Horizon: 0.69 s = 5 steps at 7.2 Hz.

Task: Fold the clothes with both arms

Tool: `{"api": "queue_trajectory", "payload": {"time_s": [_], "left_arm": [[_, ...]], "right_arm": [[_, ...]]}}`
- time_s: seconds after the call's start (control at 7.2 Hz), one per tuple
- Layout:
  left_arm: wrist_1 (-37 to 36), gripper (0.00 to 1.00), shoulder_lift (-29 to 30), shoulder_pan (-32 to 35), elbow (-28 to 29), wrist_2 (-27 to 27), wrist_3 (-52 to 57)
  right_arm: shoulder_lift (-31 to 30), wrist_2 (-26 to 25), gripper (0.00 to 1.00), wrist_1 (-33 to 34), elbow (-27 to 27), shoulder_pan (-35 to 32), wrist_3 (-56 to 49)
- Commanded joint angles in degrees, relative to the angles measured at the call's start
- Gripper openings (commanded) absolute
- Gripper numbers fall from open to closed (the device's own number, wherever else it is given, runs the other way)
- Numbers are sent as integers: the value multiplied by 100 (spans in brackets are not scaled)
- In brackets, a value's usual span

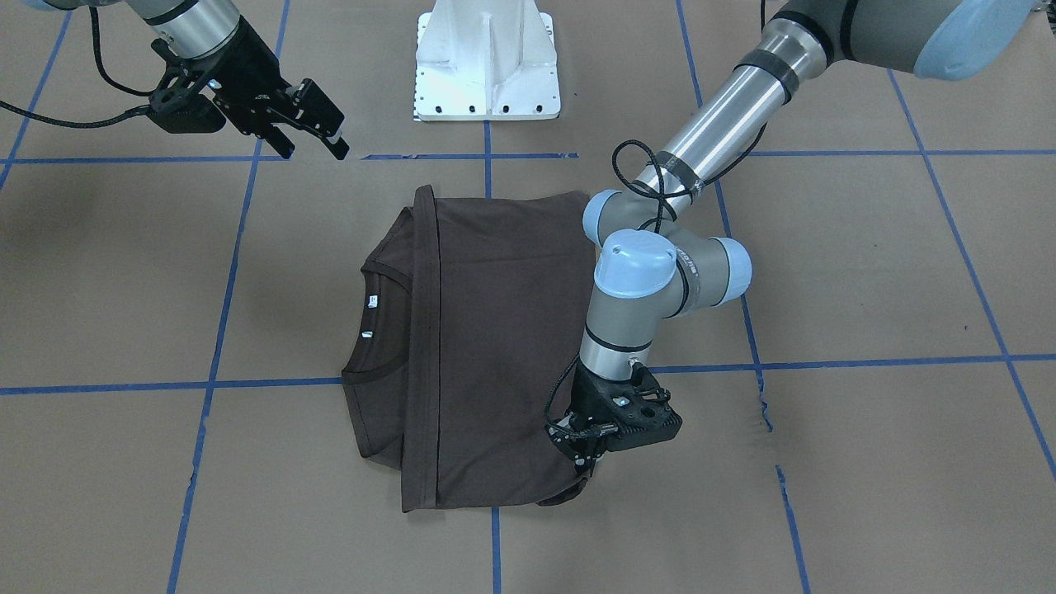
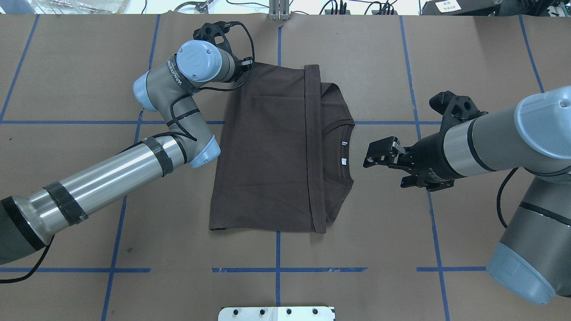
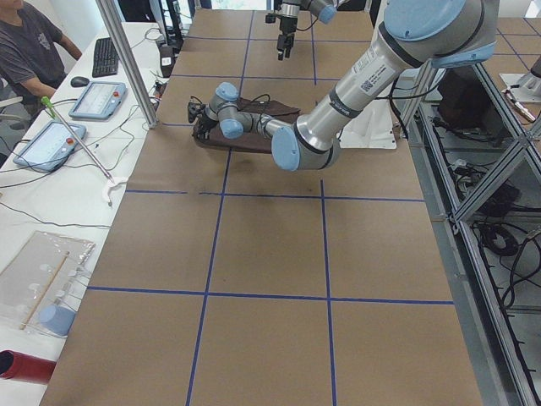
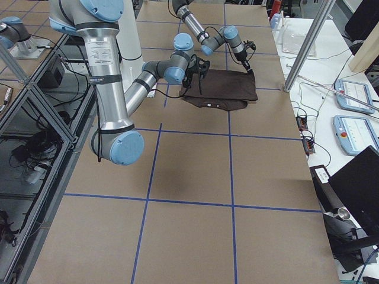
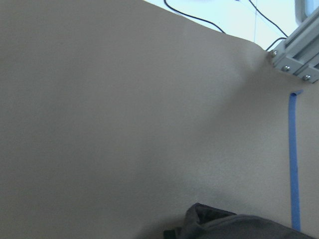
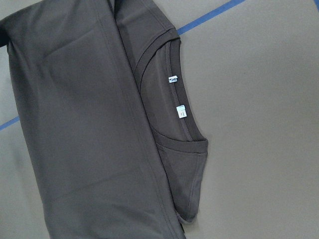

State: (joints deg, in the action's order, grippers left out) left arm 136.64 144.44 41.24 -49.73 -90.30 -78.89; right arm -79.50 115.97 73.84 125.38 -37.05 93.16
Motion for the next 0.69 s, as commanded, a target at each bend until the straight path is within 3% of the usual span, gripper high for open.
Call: {"api": "queue_trajectory", "payload": {"time_s": [0.0,0.28,0.56], "left_arm": [[335,100,14,155,78,145,285],[-20,100,-195,541,-419,-782,874],[-1363,100,-1044,604,-2460,-1488,1121]], "right_arm": [[4,-152,100,60,-57,170,0],[135,-267,100,113,-459,215,-157],[705,-704,100,1110,-637,477,-910]]}}
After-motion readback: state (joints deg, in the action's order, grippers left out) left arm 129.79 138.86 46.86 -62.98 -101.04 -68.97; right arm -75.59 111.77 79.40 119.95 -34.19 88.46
